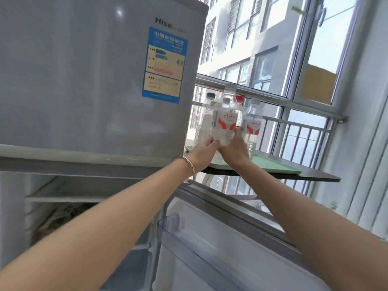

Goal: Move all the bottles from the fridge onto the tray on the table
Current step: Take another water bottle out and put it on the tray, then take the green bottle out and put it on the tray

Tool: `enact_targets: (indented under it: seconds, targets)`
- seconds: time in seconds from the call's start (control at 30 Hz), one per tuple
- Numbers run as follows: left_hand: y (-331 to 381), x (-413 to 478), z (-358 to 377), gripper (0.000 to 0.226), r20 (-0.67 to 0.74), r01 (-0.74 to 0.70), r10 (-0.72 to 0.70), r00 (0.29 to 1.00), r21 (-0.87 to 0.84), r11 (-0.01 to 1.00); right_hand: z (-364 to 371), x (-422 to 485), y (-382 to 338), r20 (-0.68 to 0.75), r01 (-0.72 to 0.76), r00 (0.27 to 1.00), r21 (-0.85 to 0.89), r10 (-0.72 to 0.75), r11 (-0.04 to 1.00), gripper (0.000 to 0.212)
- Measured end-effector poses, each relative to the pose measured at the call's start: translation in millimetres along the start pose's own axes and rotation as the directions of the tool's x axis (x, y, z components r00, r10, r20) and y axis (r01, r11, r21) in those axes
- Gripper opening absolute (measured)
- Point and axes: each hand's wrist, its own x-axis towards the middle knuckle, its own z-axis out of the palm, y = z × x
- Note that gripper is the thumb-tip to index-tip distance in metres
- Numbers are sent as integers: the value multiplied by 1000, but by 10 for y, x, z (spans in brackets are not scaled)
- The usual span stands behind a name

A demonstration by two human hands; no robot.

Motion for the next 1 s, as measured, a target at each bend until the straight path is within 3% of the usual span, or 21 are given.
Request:
enact_targets:
  seconds: [0.2, 0.27, 0.37, 0.43, 0.53, 0.63, 0.87, 1.0]
  targets:
    - [-101, 92, 10, 52, 14, -3, 2, 1000, 58, 998, 109, 54, 137, 46, -5, 999, -6, 6, 1000, 66]
    - [-99, 42, -20, 52, 1, -8, 8, 1000, 135, 991, 130, -13, 114, -56, 28, 998, -19, -29, 999, 67]
    - [-67, -153, -141, 51, -88, -17, 44, 995, 287, 958, 138, -206, -30, -285, 195, 929, -162, -235, 967, 57]
    - [-83, -320, -300, 41, -177, -44, 147, 973, 484, 874, 148, -371, -224, -283, 366, 864, -214, -416, 906, 46]
    - [-153, -629, -603, 30, -227, -32, 309, 924, 756, 653, 261, -602, -553, -137, 527, 816, -221, -561, 821, 39]
    - [-316, -1030, -925, 25, -211, 13, 299, 930, 835, 551, 529, -926, -870, 71, 606, 794, -176, -604, 776, 20]
    - [-1163, -1798, -1574, 30, -227, 208, -8, 974, 874, 439, 1595, -1577, -1188, 535, 617, 692, -91, -485, 782, 28]
    - [-1902, -1949, -1670, 39, -308, 389, -267, 913, 854, 346, 2322, -1826, -1008, 759, 555, 560, -47, -331, 831, 42]
